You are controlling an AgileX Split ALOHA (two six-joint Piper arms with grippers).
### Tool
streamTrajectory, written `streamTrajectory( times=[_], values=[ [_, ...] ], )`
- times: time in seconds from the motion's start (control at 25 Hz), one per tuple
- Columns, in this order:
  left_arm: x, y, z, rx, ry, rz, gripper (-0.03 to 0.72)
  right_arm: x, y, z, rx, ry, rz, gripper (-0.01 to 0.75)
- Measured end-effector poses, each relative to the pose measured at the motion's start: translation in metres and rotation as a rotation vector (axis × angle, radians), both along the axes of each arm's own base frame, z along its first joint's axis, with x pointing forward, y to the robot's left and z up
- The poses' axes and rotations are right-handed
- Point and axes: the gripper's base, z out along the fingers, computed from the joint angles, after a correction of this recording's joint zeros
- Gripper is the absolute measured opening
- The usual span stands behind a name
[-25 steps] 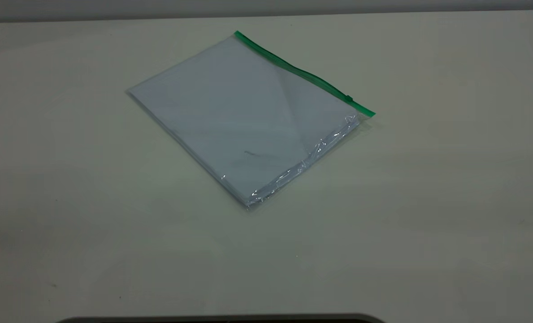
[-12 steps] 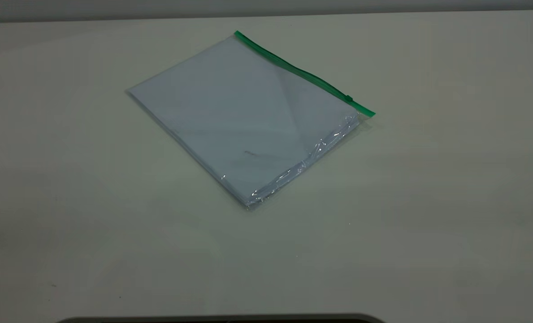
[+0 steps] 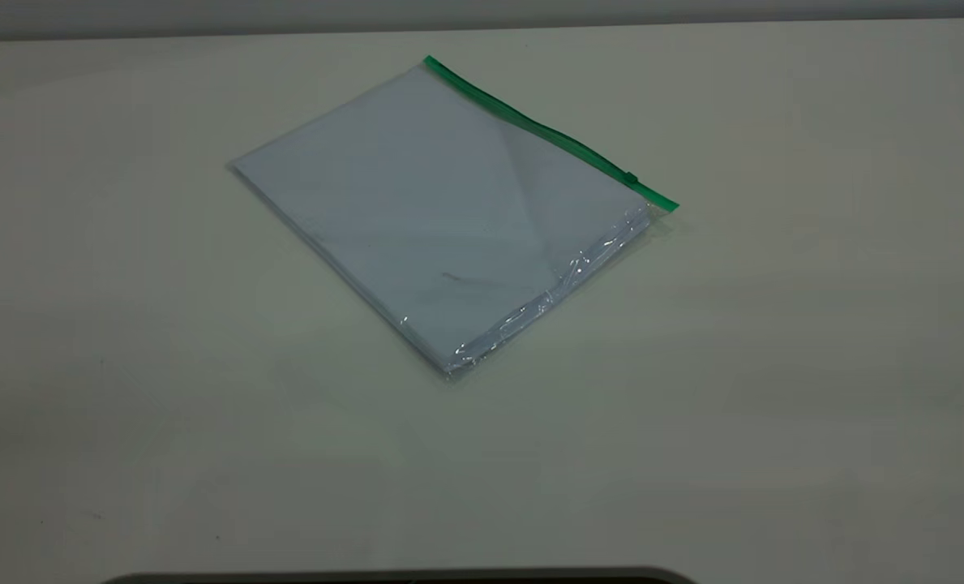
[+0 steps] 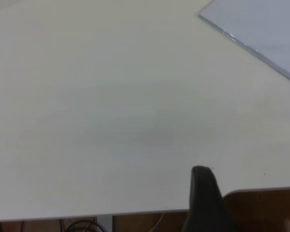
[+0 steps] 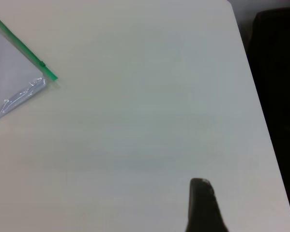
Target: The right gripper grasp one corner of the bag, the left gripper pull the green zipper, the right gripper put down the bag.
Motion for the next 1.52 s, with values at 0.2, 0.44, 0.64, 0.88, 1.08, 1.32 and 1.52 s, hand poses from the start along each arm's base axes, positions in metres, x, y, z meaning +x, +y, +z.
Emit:
streamTrajectory(
  times=[0.2,0.44,0.64,0.88,1.08,1.32,1.52],
  values=[
    [0.003,0.0,0.001,0.0,0.023,0.0,0.538,0.0,0.0,0.0,0.0,0.0,0.0,0.507],
    [0.04,0.001,0.035,0.001,0.1,0.002,0.538,0.004,0.001,0.008,0.037,-0.015,-0.002,0.507],
    [0.103,0.001,0.071,-0.001,0.193,0.003,0.538,0.031,-0.001,0.032,0.051,-0.014,-0.007,0.507],
    [0.193,0.001,0.101,-0.013,0.213,0.003,0.538,0.084,-0.005,0.045,0.1,0.151,-0.006,0.507],
    [0.261,-0.002,0.102,-0.039,0.252,-0.02,0.538,0.136,-0.007,0.037,0.16,0.232,0.004,0.507],
    [0.322,-0.009,0.082,-0.048,0.301,-0.135,0.538,0.191,-0.007,0.002,0.203,0.382,0.066,0.507],
    [0.357,-0.017,0.052,-0.045,0.353,-0.256,0.538,0.228,-0.004,-0.034,0.25,0.472,0.132,0.507]
  ],
)
